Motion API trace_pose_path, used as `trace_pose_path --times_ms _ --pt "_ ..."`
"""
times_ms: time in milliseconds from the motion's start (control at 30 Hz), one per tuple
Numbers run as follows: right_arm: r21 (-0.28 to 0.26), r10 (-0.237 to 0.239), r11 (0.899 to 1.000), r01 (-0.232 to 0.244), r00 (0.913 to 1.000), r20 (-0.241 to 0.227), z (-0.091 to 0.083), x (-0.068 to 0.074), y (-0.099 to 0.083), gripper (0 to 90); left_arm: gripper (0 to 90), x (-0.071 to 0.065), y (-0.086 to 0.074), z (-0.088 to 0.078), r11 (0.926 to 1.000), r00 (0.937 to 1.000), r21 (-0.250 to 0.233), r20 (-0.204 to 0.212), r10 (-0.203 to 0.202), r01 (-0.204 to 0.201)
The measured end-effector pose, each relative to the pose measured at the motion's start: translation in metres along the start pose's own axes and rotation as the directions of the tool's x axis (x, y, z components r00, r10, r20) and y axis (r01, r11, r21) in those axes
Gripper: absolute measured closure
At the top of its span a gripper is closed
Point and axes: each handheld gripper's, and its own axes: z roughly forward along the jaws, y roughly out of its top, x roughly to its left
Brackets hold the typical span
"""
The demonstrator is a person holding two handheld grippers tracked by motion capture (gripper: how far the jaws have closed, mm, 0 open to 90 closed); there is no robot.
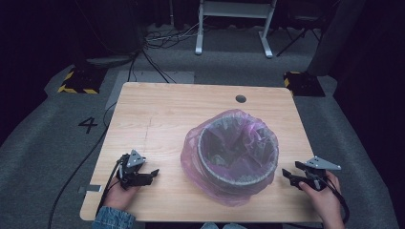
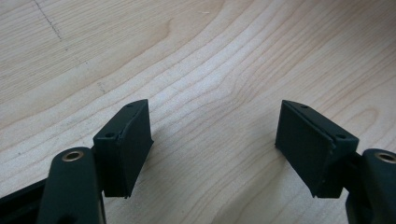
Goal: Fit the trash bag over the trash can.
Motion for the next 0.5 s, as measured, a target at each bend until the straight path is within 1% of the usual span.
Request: trace_pose_path --times_ms 33,100,133,200,233,300,367,433,500 --pt "0.007 -0.006 1.0 0.006 0.9999 0.012 0.003 0.0 0.0 31.6 26.7 0.0 0.0 0.0 1.0 1.0 0.0 -0.001 0.001 -0.001" --pt "0.024 -0.024 0.999 0.022 0.9984 0.051 0.008 0.0 -0.001 31.6 26.7 0.0 0.0 0.0 1.0 1.0 0.0 -0.001 0.001 -0.001" --pt "0.03 -0.022 0.999 0.02 0.9983 0.054 0.01 0.0 0.0 31.2 26.7 0.0 0.0 0.0 1.0 1.0 0.0 -0.001 0.002 -0.002" --pt "0.02 0.0 1.0 -0.001 0.999 0.044 0.015 0.0 -0.001 28.8 26.7 0.0 0.0 0.0 1.0 1.0 -0.001 0.0 0.0 0.0" --pt "0.028 0.014 1.0 -0.015 0.9992 0.038 0.017 -0.001 0.0 28.5 26.7 0.0 0.0 0.0 1.0 1.0 0.0 0.0 0.0 0.0" --pt "0.03 0.027 0.999 -0.028 0.9988 0.04 0.018 -0.002 0.001 26.4 26.7 0.0 0.0 0.0 1.0 1.0 0.0 -0.001 0.001 -0.001" --pt "0.034 0.023 0.999 -0.024 0.9991 0.034 0.02 -0.005 0.003 21.4 26.6 0.0 0.0 0.0 1.0 1.0 0.001 -0.001 0.002 -0.002" --pt "0.048 0.014 0.999 -0.015 0.9995 0.027 0.025 -0.01 0.005 13.3 26.6 0.0 0.0 0.0 1.0 1.0 0.001 -0.001 0.001 -0.001" --pt "0.06 0.001 0.998 -0.002 0.9999 0.011 0.028 -0.014 0.007 10.5 26.5 0.0 0.0 0.0 1.0 1.0 0.001 -0.001 0.001 -0.001"
